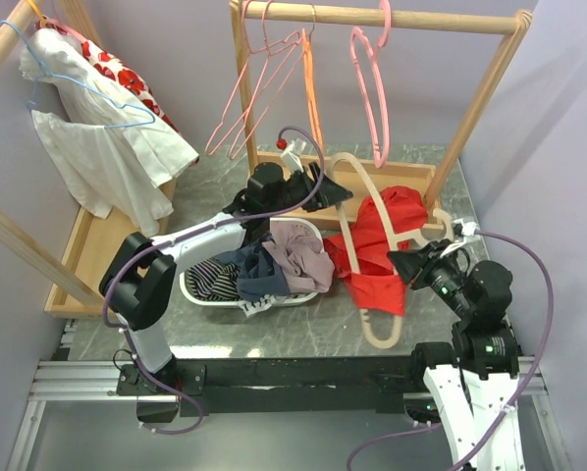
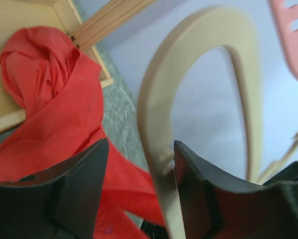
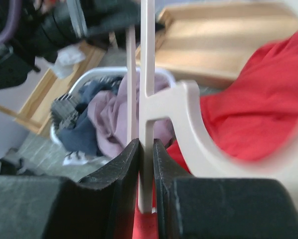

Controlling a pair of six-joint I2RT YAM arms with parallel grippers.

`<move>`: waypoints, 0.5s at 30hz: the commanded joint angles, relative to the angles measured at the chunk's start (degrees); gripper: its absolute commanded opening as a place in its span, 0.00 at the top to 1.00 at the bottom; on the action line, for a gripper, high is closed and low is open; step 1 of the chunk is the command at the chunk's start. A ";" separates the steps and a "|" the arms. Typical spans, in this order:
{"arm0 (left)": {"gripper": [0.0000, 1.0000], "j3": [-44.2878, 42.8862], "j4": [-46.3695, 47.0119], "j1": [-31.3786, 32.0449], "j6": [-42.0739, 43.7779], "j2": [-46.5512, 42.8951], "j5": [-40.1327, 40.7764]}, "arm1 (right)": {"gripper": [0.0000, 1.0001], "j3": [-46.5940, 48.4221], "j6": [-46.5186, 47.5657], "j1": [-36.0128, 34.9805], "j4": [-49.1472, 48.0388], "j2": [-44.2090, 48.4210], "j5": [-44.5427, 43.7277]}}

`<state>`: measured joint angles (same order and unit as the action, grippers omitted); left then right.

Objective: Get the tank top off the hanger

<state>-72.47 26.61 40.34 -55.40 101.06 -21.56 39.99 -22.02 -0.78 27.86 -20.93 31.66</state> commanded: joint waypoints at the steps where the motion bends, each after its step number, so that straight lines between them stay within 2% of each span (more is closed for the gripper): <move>1: 0.36 -1.98 -4.27 0.80 4.68 -2.17 -2.17 | 1.00 6.24 6.11 -0.28 -2.72 0.63 -15.60; 4: 0.32 -0.31 -4.64 0.80 5.91 -4.54 -2.43 | 1.00 6.42 9.10 -0.28 -4.03 -1.03 -21.70; 9: 0.28 4.43 -3.85 0.88 5.30 -7.89 -2.52 | 1.00 7.21 7.52 -0.28 -5.79 -6.40 -25.33; 15: 0.28 4.45 -0.33 2.72 4.16 -6.32 -9.97 | 1.00 4.49 4.97 -0.45 -11.85 -8.87 -30.42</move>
<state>-66.98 22.70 41.21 -51.72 95.11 -25.15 44.82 -15.84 -0.99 24.67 -29.50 7.11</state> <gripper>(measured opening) 0.716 0.161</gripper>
